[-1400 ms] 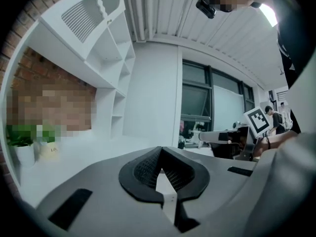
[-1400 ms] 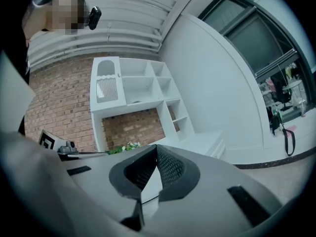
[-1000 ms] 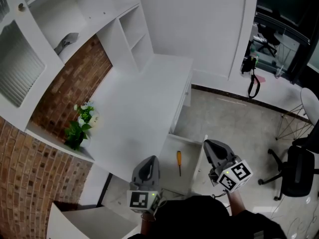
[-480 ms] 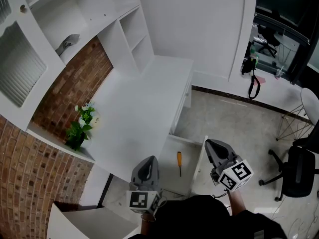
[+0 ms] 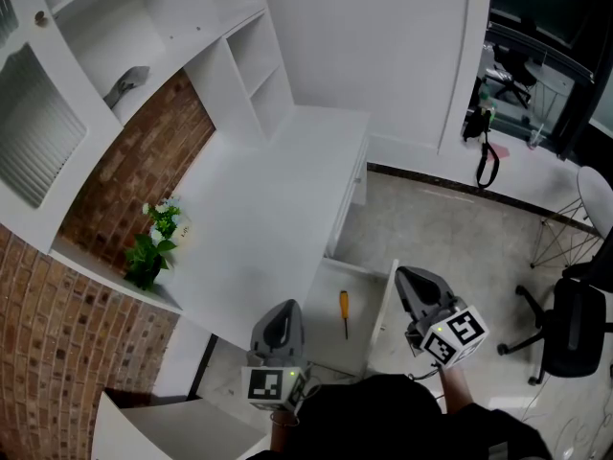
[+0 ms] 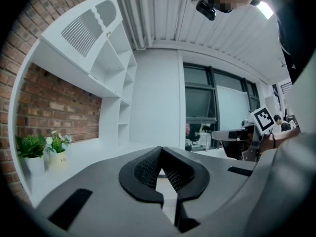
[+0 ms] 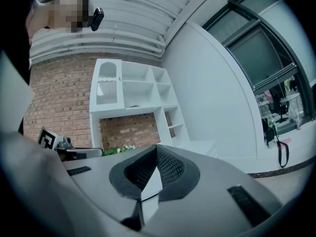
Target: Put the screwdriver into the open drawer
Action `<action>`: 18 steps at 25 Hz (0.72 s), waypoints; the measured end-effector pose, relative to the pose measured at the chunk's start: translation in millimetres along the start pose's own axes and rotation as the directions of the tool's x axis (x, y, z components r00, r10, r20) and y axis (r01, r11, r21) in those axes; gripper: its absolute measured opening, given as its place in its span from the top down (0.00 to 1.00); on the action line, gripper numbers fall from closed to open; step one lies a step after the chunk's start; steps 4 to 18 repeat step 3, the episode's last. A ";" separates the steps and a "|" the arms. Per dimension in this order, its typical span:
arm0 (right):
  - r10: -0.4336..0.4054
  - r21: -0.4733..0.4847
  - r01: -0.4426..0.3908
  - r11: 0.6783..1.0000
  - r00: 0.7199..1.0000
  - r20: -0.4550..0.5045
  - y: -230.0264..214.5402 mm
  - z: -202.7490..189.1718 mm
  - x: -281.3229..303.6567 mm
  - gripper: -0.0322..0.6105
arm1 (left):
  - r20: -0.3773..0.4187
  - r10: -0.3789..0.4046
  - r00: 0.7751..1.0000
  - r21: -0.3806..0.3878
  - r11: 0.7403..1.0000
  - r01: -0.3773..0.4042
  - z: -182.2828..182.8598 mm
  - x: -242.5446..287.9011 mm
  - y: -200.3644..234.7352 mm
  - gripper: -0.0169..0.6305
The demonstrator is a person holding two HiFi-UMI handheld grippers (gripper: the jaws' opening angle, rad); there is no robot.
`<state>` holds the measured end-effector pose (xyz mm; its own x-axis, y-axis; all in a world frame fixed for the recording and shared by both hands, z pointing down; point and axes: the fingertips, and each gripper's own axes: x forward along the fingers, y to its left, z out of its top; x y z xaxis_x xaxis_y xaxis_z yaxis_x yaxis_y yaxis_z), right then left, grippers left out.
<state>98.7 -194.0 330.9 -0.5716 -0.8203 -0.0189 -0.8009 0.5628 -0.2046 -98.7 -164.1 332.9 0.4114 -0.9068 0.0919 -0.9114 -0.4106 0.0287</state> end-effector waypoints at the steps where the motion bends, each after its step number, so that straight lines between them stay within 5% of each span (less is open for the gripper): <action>1: -0.001 0.001 0.001 1.000 1.000 0.001 -0.9 0.0 -0.7 0.93 | 0.000 0.001 1.000 -0.002 1.000 -0.001 -0.2 0.3 -0.6 0.96; 18: -0.003 0.004 0.003 1.000 1.000 0.002 -2.6 -0.1 -2.2 0.93 | 0.001 0.001 1.000 -0.004 1.000 -0.001 -0.6 1.0 -2.0 0.96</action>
